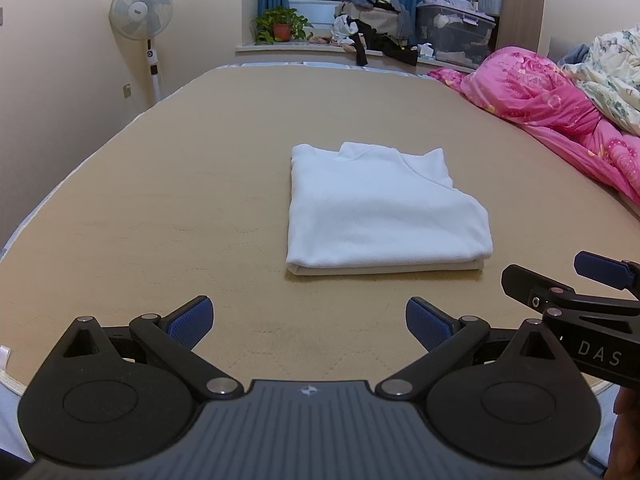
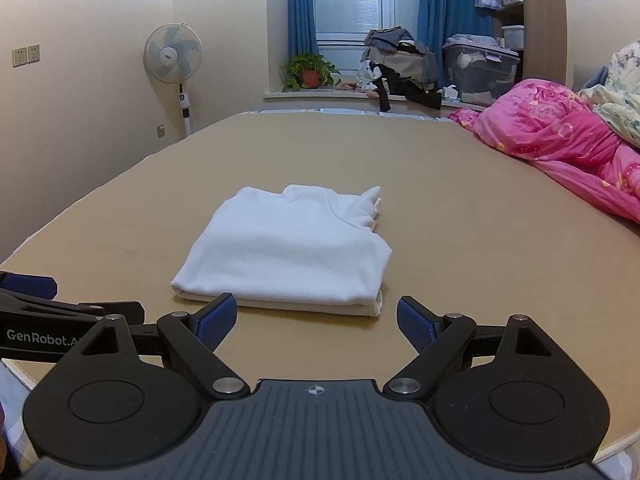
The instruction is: Fold small clothes
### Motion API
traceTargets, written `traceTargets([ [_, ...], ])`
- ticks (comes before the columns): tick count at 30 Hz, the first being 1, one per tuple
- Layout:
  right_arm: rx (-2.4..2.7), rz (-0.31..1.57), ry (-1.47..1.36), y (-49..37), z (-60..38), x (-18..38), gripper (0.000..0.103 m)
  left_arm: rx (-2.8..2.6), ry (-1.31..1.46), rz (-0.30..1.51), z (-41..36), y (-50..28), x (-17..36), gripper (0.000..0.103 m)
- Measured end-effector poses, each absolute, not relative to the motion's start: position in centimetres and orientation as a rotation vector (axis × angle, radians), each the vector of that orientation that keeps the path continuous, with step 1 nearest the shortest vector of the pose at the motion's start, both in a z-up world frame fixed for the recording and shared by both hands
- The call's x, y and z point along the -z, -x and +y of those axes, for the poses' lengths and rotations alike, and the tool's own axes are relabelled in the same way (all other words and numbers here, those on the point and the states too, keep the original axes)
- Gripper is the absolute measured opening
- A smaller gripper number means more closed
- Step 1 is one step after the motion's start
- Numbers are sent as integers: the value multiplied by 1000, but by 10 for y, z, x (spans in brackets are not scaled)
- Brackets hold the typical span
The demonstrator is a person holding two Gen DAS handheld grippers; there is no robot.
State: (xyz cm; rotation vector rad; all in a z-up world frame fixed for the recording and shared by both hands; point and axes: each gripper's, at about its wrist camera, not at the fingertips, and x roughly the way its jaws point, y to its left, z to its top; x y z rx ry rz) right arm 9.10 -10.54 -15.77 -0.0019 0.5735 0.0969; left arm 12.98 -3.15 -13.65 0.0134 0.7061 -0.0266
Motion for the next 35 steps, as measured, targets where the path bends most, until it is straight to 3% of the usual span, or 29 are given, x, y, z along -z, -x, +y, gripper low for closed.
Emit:
traceTargets([
  [35, -97, 568, 12, -91, -106, 156, 88, 26, -10, 700, -32, -129, 134, 103],
])
